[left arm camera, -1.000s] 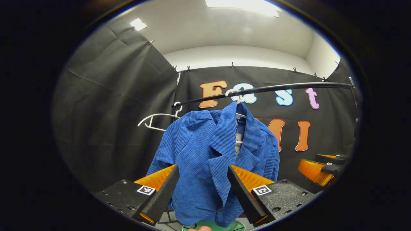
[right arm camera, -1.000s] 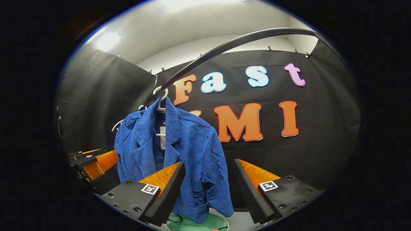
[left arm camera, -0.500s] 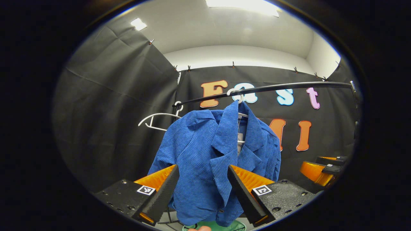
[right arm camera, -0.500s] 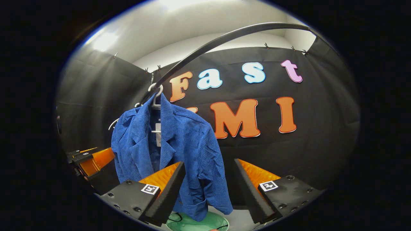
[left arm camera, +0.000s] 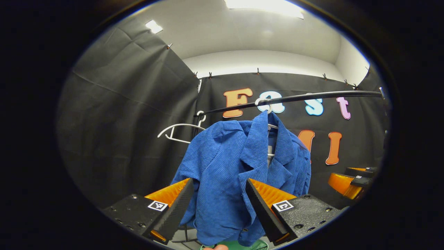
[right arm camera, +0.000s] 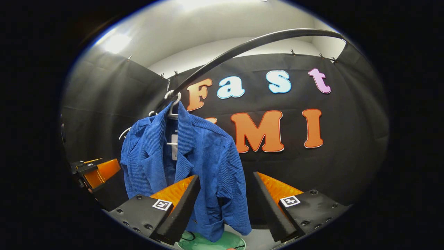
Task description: Grasp the clothes on the hanger with both hands and then place them into the laundry hamper below.
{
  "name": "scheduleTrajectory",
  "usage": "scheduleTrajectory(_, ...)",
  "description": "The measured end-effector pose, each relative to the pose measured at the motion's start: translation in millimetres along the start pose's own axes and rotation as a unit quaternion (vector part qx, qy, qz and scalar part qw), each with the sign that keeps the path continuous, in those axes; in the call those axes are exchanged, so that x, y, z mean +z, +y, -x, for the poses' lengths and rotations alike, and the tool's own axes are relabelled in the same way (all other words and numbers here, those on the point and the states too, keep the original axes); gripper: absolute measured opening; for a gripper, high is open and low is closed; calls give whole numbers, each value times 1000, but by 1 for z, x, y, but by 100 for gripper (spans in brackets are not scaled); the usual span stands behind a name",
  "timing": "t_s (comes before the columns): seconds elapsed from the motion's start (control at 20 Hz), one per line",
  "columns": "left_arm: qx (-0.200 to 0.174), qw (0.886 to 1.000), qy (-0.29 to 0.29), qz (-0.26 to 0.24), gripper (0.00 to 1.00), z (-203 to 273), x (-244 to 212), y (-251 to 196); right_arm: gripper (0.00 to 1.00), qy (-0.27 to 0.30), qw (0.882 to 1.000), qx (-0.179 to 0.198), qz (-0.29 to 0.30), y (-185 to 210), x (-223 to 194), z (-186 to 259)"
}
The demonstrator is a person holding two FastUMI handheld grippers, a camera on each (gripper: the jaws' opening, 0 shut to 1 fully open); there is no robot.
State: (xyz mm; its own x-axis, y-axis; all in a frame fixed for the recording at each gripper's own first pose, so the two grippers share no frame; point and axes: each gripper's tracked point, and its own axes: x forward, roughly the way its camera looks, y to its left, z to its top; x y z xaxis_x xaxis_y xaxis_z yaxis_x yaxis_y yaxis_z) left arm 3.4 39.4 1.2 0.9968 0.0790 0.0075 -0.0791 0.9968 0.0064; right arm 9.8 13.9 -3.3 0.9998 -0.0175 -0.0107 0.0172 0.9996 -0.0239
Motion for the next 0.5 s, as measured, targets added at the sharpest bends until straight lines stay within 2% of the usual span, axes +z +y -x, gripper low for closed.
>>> scheduleTrajectory(0.05, 3, 1000, -1, 0, 92, 1, 1, 3, 89, -1, 1000, 5, -1, 4, 0, -4)
scheduleTrajectory(0.2, 7, 1000, 3, 1, 98, 2, 2, 10, 89, -6, 1000, 26, -16, 19, -3, -21)
scheduleTrajectory(0.45, 11, 1000, 15, -2, 99, 7, -4, 23, 89, 25, 998, 46, -25, 43, -34, -66)
scheduleTrajectory(0.5, 11, 1000, 17, -6, 95, 6, -5, 26, 89, 37, 998, 50, -30, 49, -42, -74)
